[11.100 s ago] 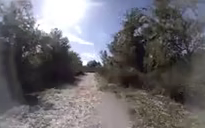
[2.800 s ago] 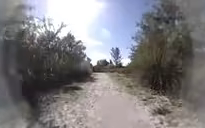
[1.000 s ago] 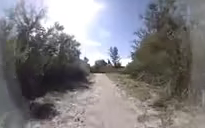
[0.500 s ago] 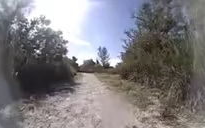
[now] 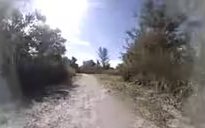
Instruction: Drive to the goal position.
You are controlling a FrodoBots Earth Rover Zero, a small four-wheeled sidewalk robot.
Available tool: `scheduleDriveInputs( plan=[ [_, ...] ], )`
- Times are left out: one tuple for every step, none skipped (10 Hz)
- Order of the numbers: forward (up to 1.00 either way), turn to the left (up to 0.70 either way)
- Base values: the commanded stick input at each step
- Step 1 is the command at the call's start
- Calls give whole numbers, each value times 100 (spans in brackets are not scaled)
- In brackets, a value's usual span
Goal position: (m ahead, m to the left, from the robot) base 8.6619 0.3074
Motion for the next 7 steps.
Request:
scheduleDriveInputs(
  plan=[
    [85, 4],
    [85, 25],
    [85, 34],
    [85, 34],
    [85, 16],
    [85, 3],
    [85, 0]
  ],
)
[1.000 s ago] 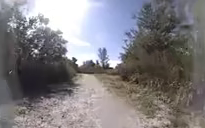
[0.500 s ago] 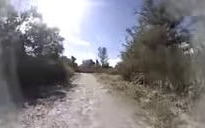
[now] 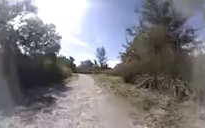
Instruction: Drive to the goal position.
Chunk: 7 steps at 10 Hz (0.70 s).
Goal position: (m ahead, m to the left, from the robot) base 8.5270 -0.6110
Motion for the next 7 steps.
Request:
scheduleDriveInputs(
  plan=[
    [85, 0],
    [85, 23],
    [85, 34],
    [85, 11],
    [85, 0],
    [85, 0],
    [85, 0]
  ],
)
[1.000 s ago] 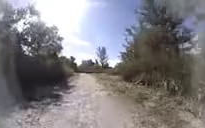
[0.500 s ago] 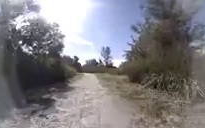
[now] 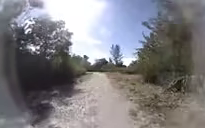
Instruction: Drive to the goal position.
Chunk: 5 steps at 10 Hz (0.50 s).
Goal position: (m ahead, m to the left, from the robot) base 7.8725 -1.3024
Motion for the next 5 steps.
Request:
scheduleDriveInputs(
  plan=[
    [85, 0],
    [85, 0],
    [85, 0],
    [85, 0],
    [85, 0]
  ],
)
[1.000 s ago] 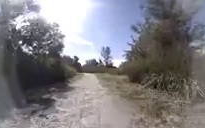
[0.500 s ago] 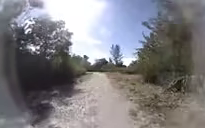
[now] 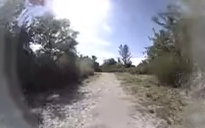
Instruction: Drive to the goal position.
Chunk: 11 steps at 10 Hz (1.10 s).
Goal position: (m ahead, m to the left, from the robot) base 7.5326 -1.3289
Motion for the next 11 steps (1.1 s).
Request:
scheduleDriveInputs(
  plan=[
    [85, 0],
    [85, 0],
    [85, 0],
    [85, 0],
    [85, 0],
    [85, -7],
    [85, -34],
    [85, -34],
    [85, -2],
    [85, 0],
    [85, 0]
  ],
)
